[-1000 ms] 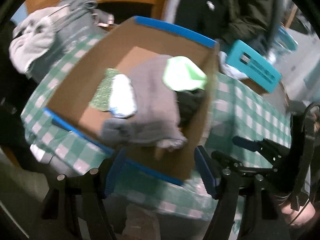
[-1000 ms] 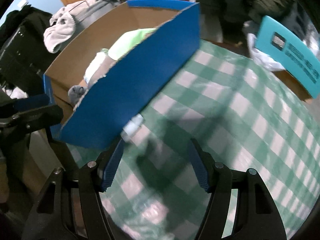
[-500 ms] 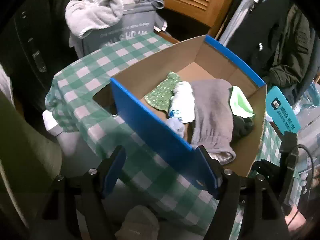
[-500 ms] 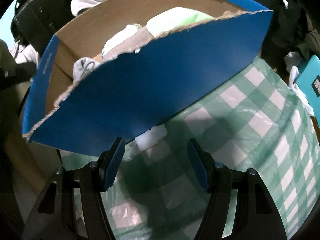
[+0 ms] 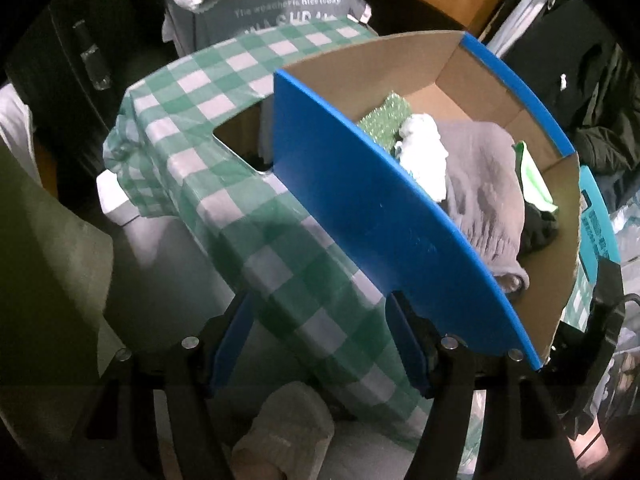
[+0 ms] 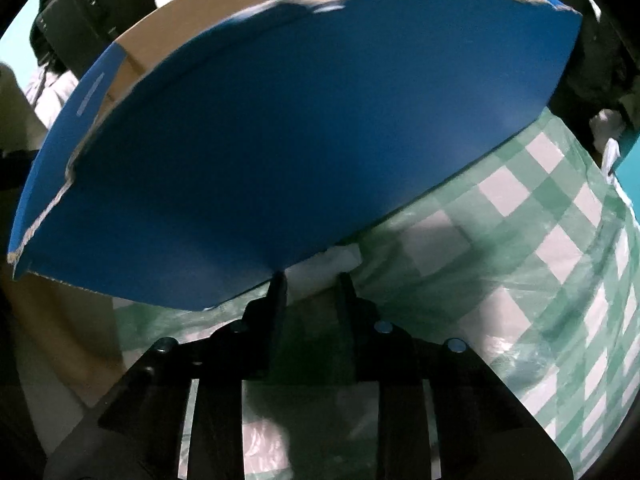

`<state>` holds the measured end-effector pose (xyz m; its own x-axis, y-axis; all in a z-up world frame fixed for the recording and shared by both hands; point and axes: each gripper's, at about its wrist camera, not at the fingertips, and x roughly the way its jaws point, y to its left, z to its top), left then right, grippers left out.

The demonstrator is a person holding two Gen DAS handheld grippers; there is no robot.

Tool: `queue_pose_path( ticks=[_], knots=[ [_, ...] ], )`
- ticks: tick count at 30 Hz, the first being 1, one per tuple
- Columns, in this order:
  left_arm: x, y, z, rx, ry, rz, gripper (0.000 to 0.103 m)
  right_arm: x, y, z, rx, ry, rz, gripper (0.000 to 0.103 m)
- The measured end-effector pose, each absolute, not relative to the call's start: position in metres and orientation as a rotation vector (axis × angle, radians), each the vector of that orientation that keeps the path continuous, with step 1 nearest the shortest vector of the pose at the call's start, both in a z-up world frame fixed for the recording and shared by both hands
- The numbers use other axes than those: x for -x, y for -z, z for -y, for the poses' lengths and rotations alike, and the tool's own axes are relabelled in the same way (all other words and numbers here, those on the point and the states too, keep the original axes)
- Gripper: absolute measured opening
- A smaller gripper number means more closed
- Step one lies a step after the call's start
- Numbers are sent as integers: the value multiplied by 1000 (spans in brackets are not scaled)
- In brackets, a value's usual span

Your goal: Organize soft objects

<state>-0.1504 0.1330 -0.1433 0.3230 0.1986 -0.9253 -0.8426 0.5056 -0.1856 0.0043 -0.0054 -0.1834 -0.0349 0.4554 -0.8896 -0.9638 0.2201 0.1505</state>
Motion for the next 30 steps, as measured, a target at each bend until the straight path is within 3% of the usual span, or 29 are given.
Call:
queue_pose_path(
  ticks=[6, 7, 30],
  knots=[
    [152, 139, -134, 773, -779, -999, 69, -6, 180, 11, 609, -1266, -1049, 15],
    [153, 139, -134, 776, -777, -999, 69, -5, 179, 12, 608, -1268, -1054, 9],
    [159, 131, -130, 800, -746, -973, 69, 5, 153, 49, 518, -1199, -1078, 3]
  ],
)
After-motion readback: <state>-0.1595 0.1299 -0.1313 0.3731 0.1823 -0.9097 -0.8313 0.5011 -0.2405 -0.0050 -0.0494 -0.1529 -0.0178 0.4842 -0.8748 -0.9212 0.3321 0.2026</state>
